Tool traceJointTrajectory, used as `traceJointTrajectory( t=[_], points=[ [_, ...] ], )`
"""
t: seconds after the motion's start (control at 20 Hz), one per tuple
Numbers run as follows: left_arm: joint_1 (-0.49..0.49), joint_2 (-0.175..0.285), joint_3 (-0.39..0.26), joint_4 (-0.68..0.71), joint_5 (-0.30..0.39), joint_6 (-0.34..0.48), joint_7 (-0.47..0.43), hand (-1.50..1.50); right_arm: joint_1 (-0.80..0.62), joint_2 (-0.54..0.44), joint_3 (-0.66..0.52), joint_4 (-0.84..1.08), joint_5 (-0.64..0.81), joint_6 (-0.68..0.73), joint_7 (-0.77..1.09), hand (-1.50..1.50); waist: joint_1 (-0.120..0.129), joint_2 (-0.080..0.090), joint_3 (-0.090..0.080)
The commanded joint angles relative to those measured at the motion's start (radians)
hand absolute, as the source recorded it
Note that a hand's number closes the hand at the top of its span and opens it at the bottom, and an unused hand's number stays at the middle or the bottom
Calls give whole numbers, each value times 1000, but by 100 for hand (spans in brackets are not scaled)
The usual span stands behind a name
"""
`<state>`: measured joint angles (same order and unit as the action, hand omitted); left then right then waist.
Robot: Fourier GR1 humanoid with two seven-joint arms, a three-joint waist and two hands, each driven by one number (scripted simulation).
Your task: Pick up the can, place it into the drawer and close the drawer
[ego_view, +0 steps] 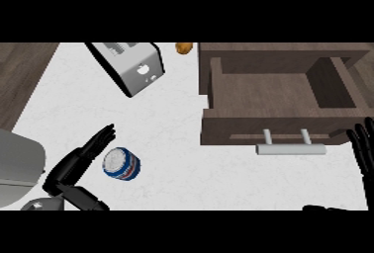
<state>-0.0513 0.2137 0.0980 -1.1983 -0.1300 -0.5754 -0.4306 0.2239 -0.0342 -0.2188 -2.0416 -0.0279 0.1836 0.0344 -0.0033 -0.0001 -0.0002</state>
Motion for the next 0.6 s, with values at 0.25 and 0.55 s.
traceJointTrajectory(
  t=[0.25, 0.55],
  points=[
    [-26, 17, 19, 126, -17, -6, -54, -150, -2, -3, -21, -72, -37, 11, 70, -150, 1, 0, 0],
    [-145, 46, 30, 398, -85, 33, -213, -150, -7, 33, 41, -18, 53, -15, 7, -150, -3, 1, 0]
  ],
)
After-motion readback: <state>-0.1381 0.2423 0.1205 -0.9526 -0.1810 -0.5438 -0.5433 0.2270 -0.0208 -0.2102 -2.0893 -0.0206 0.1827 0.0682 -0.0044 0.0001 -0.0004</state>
